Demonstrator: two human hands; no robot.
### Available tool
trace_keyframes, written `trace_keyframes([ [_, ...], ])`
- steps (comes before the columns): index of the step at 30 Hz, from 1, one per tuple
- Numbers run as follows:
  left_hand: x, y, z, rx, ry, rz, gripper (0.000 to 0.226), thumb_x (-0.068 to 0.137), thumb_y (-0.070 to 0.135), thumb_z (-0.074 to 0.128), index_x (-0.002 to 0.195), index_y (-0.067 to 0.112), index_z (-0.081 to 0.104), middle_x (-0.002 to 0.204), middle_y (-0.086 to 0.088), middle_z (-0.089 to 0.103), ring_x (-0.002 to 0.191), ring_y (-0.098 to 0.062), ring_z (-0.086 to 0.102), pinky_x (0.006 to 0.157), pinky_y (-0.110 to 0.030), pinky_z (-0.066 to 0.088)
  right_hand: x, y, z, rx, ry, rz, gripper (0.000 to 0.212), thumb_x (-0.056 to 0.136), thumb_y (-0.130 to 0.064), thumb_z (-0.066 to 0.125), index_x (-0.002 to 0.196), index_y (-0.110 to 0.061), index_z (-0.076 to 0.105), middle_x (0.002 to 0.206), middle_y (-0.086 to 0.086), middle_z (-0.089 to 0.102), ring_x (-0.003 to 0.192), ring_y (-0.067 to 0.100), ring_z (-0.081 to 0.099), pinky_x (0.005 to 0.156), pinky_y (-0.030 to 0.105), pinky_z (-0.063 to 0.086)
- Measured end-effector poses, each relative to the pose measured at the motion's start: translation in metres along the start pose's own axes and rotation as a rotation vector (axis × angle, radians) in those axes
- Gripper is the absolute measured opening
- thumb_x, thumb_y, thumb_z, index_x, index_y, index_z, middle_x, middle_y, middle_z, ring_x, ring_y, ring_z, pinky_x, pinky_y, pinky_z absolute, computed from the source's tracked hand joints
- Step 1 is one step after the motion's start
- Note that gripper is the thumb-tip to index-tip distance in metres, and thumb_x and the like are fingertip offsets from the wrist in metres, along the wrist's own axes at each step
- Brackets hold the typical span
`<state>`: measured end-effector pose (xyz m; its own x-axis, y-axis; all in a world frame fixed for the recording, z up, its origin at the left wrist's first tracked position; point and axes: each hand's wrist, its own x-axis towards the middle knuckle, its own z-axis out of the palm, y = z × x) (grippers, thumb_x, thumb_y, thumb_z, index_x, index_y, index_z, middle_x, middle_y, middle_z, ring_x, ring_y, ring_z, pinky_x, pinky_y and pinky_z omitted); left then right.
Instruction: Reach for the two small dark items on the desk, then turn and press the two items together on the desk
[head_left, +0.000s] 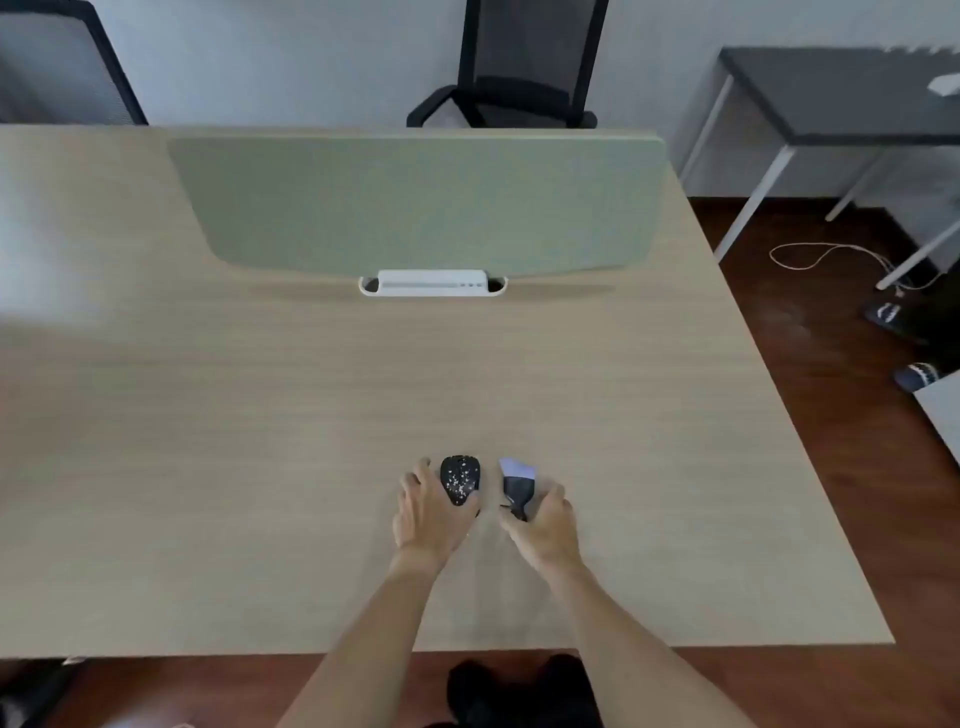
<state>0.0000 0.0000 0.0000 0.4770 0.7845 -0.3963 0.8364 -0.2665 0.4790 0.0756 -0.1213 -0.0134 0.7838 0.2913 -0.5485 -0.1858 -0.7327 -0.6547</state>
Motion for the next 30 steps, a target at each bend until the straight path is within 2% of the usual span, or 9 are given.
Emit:
trace_keyframes([
  [3, -0.003, 0.004, 0.007, -0.021, 0.010, -0.033, 0.087, 0.069, 0.058, 0.068, 0.136, 0.014, 0.032, 0.129, -0.008, 0.047, 0.123, -0.031, 0.047, 0.090, -0.043, 0.047, 0.003, -0.003, 0.010, -0.122, 0.080, 0.019, 0.053, 0.071, -0.042, 0.073, 0.110, -0.017, 0.047, 0.109, 0.001, 0.057, 0.106, 0.025, 0.058, 0.088, 0.039, 0.050],
  [6, -0.002, 0.004, 0.013, 0.001, -0.001, -0.025, 0.078, 0.070, 0.056, 0.069, 0.126, 0.014, 0.036, 0.123, -0.007, 0.051, 0.115, -0.032, 0.051, 0.085, -0.043, 0.050, 0.011, -0.002, 0.014, -0.173, 0.085, 0.032, 0.043, 0.079, -0.033, 0.068, 0.113, -0.013, 0.053, 0.114, 0.005, 0.059, 0.106, 0.027, 0.060, 0.086, 0.037, 0.050],
  [11, 0.003, 0.000, 0.016, -0.048, 0.016, -0.011, 0.068, 0.070, 0.050, 0.073, 0.115, 0.012, 0.039, 0.114, -0.009, 0.054, 0.106, -0.032, 0.058, 0.080, -0.042, 0.052, 0.018, 0.002, 0.009, -0.103, 0.061, -0.029, 0.011, 0.076, -0.023, 0.057, 0.084, -0.016, 0.056, 0.092, 0.007, 0.064, 0.078, 0.026, 0.059, 0.065, 0.033, 0.047],
  [14, 0.005, 0.002, 0.017, -0.041, 0.013, -0.037, 0.066, 0.069, 0.048, 0.075, 0.111, 0.011, 0.040, 0.112, -0.008, 0.055, 0.105, -0.032, 0.059, 0.079, -0.041, 0.053, 0.018, 0.002, 0.004, -0.125, 0.055, -0.064, 0.008, 0.078, -0.022, 0.055, 0.076, -0.016, 0.051, 0.086, 0.008, 0.062, 0.072, 0.025, 0.054, 0.060, 0.031, 0.042],
  [18, 0.007, 0.006, 0.017, -0.004, -0.011, -0.073, 0.066, 0.069, 0.046, 0.076, 0.109, 0.008, 0.040, 0.113, -0.010, 0.055, 0.107, -0.032, 0.058, 0.083, -0.041, 0.052, 0.019, 0.000, 0.000, -0.173, 0.047, -0.104, 0.014, 0.081, -0.022, 0.055, 0.091, -0.013, 0.058, 0.096, 0.007, 0.063, 0.089, 0.029, 0.059, 0.071, 0.037, 0.049],
  [21, 0.010, 0.009, 0.015, 0.007, -0.050, -0.093, 0.068, 0.069, 0.044, 0.077, 0.111, 0.006, 0.039, 0.115, -0.012, 0.054, 0.111, -0.032, 0.057, 0.087, -0.040, 0.051, 0.017, -0.004, -0.003, -0.218, 0.045, -0.113, 0.019, 0.087, -0.023, 0.055, 0.102, -0.012, 0.057, 0.103, 0.005, 0.061, 0.099, 0.029, 0.058, 0.076, 0.034, 0.044],
  [24, 0.011, 0.009, 0.015, 0.003, -0.070, -0.104, 0.072, 0.069, 0.043, 0.079, 0.114, 0.004, 0.039, 0.118, -0.013, 0.052, 0.115, -0.032, 0.055, 0.091, -0.039, 0.051, 0.014, -0.008, -0.007, -0.204, 0.025, -0.136, 0.019, 0.090, -0.022, 0.054, 0.108, -0.013, 0.056, 0.102, 0.001, 0.056, 0.101, 0.027, 0.057, 0.078, 0.033, 0.043],
  [27, 0.011, 0.009, 0.016, 0.001, -0.074, -0.095, 0.072, 0.069, 0.041, 0.079, 0.115, 0.003, 0.039, 0.118, -0.014, 0.052, 0.115, -0.032, 0.054, 0.092, -0.038, 0.051, 0.014, -0.010, -0.015, -0.106, -0.034, -0.194, 0.013, 0.088, -0.018, 0.053, 0.100, -0.019, 0.057, 0.097, 0.000, 0.061, 0.090, 0.024, 0.058, 0.076, 0.037, 0.049],
  [30, 0.010, 0.009, 0.015, -0.007, -0.080, -0.087, 0.074, 0.068, 0.041, 0.079, 0.117, 0.002, 0.039, 0.119, -0.014, 0.051, 0.115, -0.032, 0.053, 0.094, -0.039, 0.051, 0.015, -0.020, -0.025, -0.093, -0.079, -0.278, 0.005, 0.085, -0.013, 0.055, 0.086, -0.017, 0.059, 0.079, -0.004, 0.057, 0.071, 0.017, 0.052, 0.064, 0.028, 0.043],
])
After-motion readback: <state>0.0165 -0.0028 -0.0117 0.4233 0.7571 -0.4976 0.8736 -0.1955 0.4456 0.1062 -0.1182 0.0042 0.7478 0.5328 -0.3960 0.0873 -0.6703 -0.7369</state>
